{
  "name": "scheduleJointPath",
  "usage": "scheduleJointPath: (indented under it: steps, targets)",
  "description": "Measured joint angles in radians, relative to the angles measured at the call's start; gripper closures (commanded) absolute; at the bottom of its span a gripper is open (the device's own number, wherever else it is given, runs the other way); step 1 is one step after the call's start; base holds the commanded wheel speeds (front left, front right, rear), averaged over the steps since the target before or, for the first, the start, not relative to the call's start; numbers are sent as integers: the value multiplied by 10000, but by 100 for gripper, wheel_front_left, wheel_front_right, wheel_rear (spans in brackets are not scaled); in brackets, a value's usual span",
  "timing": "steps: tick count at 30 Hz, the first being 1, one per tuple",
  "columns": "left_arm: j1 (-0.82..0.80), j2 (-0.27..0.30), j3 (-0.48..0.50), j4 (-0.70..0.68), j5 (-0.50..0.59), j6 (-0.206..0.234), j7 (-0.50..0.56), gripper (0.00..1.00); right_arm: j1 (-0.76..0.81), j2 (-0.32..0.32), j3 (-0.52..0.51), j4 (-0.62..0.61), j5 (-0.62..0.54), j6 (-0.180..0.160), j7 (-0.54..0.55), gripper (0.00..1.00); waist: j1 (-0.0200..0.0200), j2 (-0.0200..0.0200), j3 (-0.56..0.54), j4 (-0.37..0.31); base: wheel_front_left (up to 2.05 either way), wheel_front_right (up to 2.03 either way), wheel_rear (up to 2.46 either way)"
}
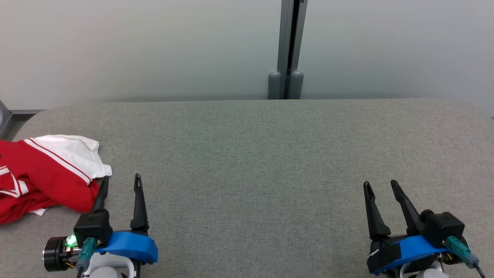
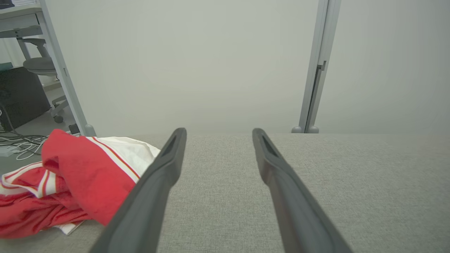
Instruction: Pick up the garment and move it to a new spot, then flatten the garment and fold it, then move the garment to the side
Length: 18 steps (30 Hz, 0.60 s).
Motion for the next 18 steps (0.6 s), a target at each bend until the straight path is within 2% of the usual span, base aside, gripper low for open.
scheduleJointPath:
  steps: [9,18]
  targets:
    - [-51,6,140,12,31,96,-2,0,-32,-4,40,35,-36,0,-2,0,0,0,51,300,0,0,0]
    - [-104,27,336,-21,-2,176,-2,0,-46,-6,276,25,-50,0,-2,0,0,0,73,1020,0,0,0]
